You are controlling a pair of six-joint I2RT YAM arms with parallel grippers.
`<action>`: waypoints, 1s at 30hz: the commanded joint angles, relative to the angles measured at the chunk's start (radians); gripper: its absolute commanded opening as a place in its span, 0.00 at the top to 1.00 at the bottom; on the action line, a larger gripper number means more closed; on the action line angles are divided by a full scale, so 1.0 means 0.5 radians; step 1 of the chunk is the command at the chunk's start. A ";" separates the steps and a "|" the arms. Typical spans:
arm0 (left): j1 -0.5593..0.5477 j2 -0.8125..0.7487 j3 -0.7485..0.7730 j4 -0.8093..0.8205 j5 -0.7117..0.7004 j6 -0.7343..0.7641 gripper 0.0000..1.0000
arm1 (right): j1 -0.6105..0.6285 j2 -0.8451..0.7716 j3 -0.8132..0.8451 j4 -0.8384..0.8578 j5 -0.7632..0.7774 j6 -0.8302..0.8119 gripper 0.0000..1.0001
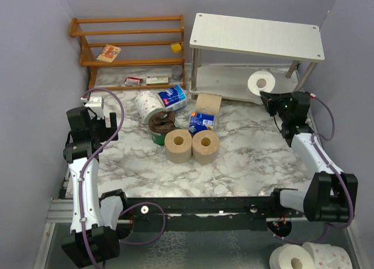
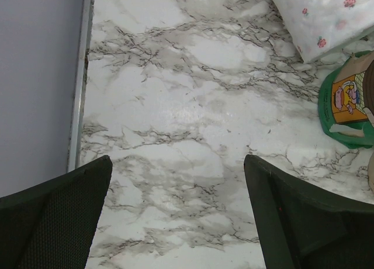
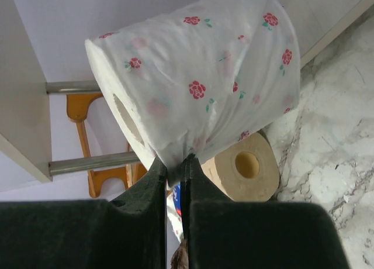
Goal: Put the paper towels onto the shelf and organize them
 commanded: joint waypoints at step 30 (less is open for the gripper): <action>0.030 -0.024 -0.019 0.047 -0.038 -0.019 0.01 | -0.148 0.634 0.278 0.705 0.438 0.301 0.99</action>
